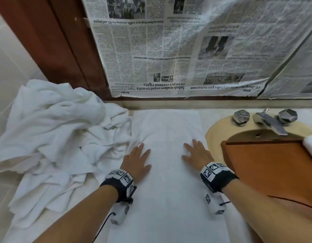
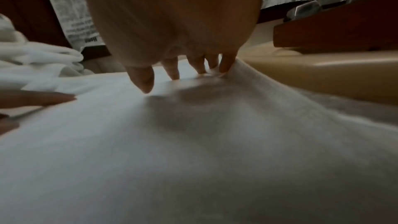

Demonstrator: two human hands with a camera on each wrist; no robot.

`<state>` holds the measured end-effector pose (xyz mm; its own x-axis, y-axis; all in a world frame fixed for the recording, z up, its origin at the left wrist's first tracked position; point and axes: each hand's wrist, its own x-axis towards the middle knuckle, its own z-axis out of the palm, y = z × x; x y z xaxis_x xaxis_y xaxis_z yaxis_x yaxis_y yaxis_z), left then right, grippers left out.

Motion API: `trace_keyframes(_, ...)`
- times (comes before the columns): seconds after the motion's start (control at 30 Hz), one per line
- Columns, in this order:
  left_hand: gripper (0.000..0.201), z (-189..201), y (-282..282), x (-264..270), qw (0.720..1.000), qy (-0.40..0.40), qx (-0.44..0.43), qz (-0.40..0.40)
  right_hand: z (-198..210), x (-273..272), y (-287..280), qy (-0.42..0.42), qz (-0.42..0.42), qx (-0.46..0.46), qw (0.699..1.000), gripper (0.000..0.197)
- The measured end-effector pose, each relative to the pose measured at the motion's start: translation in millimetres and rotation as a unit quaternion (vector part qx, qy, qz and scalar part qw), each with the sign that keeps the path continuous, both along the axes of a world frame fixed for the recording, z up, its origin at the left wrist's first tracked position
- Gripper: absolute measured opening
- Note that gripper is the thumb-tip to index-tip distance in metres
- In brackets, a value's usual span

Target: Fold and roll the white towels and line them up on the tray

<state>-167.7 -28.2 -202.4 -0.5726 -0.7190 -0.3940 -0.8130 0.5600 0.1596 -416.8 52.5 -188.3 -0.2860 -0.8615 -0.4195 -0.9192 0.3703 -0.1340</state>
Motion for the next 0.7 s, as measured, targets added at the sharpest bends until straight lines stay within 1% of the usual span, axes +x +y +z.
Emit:
trace_keyframes(0.1, 0.063, -3.0, 13.1, 2.1, 1.000, -0.006, -0.008, -0.017, 2.5, 1.9, 7.9, 0.026, 0.019, 0.000, 0.999, 0.058)
trace_keyframes(0.17, 0.065, 0.9, 21.4, 3.5, 1.000, -0.008, -0.001, -0.017, 6.0, 2.8, 14.2, 0.020, 0.018, -0.003, 1.000, 0.055)
trace_keyframes(0.3, 0.073, 17.7, 19.4, -5.4, 1.000, 0.000, -0.013, -0.016, 13.0, -1.2, 7.8, 0.011, -0.020, -0.026, 0.999, 0.052)
trace_keyframes(0.4, 0.078, 29.4, -11.0, -29.0, 0.999, 0.004, -0.043, -0.028, 17.8, -8.3, -17.6, 0.028, -0.029, -0.017, 0.999, 0.055)
trace_keyframes(0.47, 0.075, 30.5, -39.9, -44.0, 0.997, -0.032, -0.059, -0.029, 17.3, -13.7, -36.1, 0.040, -0.032, 0.014, 0.999, 0.056)
trace_keyframes(0.57, 0.071, 22.4, -76.5, -56.4, 0.992, -0.104, -0.063, -0.027, 6.1, -22.7, -58.5, 0.040, -0.042, 0.041, 0.998, 0.063)
trace_keyframes(0.63, 0.070, 14.7, -93.0, -59.0, 0.990, -0.125, -0.056, -0.021, -0.8, -30.2, -70.4, 0.038, -0.044, 0.046, 0.997, 0.070)
trace_keyframes(0.7, 0.070, 6.5, -106.3, -57.0, 0.991, -0.124, -0.047, -0.008, -5.3, -36.2, -80.3, 0.032, -0.049, 0.056, 0.997, 0.073)
